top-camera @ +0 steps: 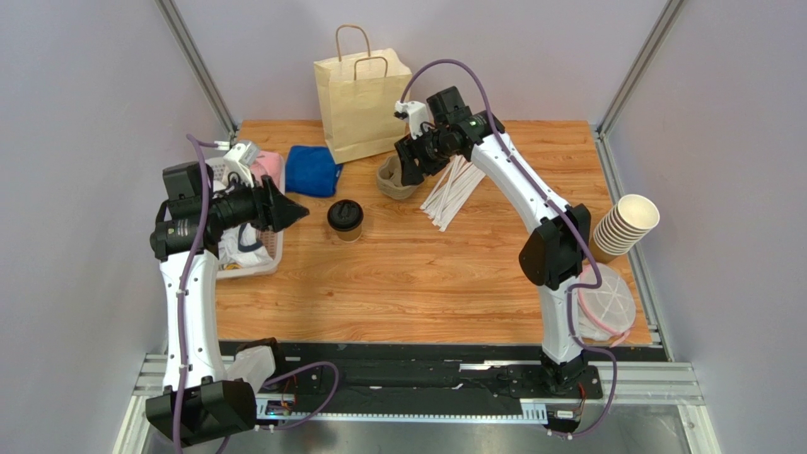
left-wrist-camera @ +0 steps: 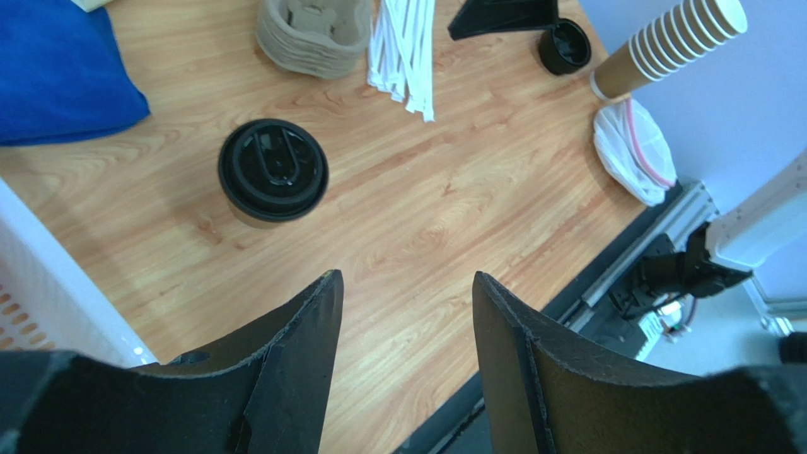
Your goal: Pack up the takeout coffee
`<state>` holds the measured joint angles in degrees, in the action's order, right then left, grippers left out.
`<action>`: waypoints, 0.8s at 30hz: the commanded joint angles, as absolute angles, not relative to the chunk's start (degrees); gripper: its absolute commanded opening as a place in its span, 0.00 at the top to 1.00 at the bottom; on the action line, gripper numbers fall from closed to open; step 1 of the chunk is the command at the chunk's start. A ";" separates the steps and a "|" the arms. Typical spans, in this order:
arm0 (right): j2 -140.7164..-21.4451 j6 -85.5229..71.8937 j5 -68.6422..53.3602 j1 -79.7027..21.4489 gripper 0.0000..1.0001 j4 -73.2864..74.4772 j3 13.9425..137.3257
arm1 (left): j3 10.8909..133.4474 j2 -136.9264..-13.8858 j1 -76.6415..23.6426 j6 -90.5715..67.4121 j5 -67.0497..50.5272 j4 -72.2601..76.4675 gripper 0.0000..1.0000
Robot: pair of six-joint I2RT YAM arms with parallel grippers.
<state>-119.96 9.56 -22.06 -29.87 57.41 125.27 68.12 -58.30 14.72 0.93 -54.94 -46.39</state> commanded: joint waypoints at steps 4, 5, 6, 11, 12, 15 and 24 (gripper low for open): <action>-121.19 11.07 -21.18 -30.15 0.44 57.57 127.53 | 71.98 -60.90 15.03 5.18 -56.69 -52.64 0.39; -121.64 11.16 -21.18 -30.15 0.46 57.48 127.88 | 72.16 -61.26 15.12 5.10 -56.86 -53.17 0.39; -122.25 11.25 -21.53 -30.15 0.48 57.48 128.84 | 72.25 -61.78 15.12 4.66 -57.47 -53.26 0.40; -125.67 12.30 -22.68 -31.20 0.53 56.61 131.66 | 71.02 -60.83 15.21 3.08 -57.57 -53.44 0.40; -126.12 12.83 -21.89 -31.46 0.54 56.17 131.92 | 70.75 -60.30 15.12 2.47 -57.66 -53.44 0.40; -129.10 14.06 -19.09 -32.60 0.55 55.81 134.82 | 69.26 -58.19 15.12 2.03 -56.70 -52.30 0.40; -132.53 12.48 -12.74 -33.66 0.57 48.52 133.94 | 67.32 -58.53 15.12 0.97 -57.04 -51.16 0.40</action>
<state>-131.46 12.49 -16.36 -33.47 54.17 132.35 67.79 -58.24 14.72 1.72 -56.03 -52.84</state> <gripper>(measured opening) 0.433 0.600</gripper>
